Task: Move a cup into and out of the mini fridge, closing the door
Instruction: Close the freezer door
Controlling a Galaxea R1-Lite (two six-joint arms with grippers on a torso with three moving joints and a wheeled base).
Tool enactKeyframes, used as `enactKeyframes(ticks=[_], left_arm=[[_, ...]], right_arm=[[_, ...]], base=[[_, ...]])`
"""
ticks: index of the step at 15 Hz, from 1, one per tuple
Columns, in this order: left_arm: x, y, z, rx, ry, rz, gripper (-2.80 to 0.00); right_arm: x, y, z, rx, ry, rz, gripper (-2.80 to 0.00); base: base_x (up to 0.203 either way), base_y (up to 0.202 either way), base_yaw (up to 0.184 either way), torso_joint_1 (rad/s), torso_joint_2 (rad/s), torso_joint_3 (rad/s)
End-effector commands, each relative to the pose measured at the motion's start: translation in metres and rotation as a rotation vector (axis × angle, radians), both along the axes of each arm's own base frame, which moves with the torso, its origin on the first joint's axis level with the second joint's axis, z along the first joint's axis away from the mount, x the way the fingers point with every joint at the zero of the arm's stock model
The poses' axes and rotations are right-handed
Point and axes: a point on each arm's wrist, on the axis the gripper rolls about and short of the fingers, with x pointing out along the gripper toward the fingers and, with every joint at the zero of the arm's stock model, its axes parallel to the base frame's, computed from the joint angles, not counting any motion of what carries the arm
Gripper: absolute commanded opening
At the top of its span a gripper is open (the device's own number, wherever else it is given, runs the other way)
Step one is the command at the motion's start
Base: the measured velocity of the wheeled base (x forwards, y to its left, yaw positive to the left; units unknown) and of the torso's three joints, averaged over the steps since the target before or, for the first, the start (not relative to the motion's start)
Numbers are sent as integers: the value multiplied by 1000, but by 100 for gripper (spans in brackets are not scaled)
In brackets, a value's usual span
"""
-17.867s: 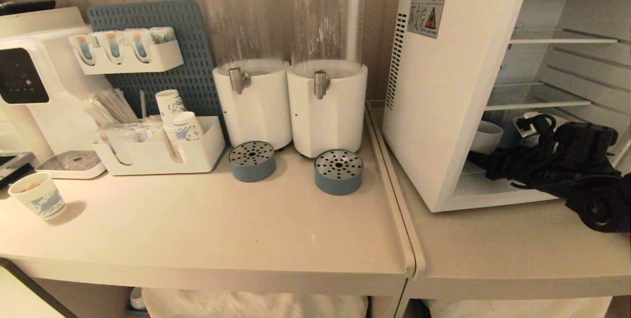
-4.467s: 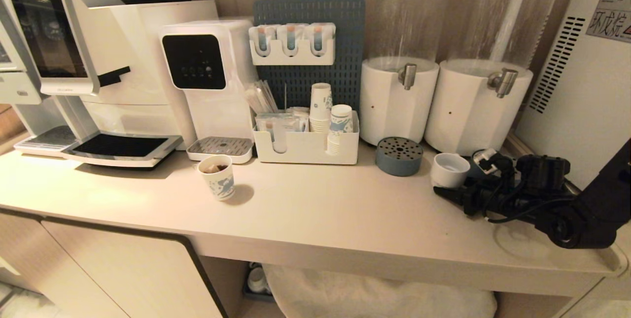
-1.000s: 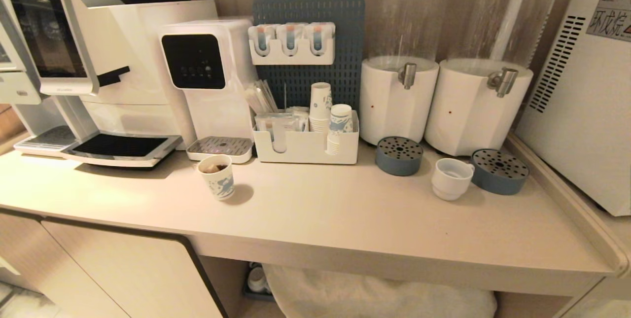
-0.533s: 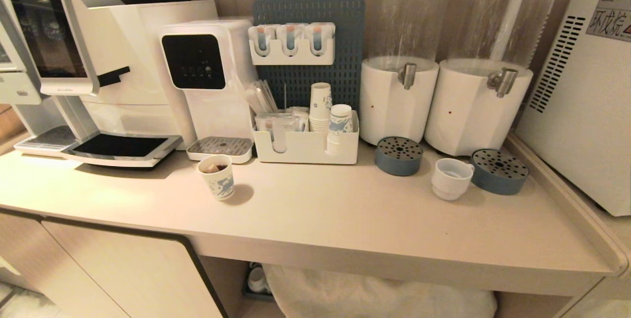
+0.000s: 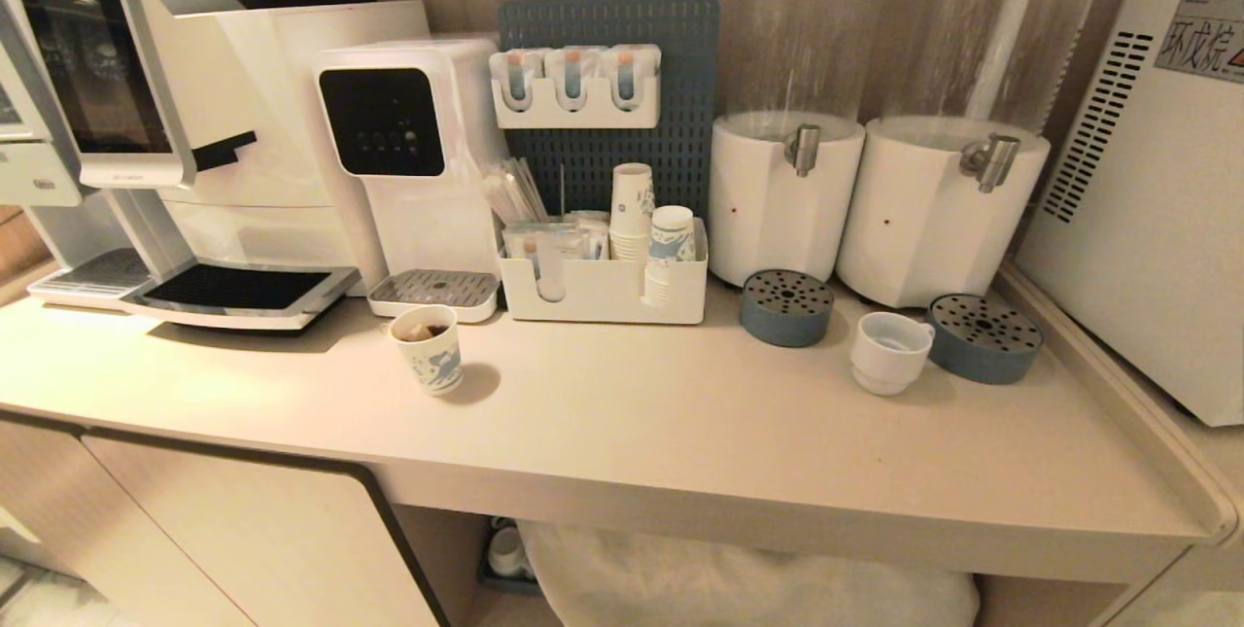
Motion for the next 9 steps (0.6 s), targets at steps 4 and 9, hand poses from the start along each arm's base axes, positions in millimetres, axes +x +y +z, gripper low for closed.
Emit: enactKeyframes(ticks=[4, 9], left_arm=[[0, 0, 0, 1, -1, 0, -280], [0, 0, 0, 6, -1, 0, -280]], right_arm=[[48, -7, -63, -60, -66, -323, -280], [48, -5, -73, -150, 30, -227, -280]], base=[[0, 0, 0, 0, 0, 0], [0, 0, 0, 0, 0, 0]])
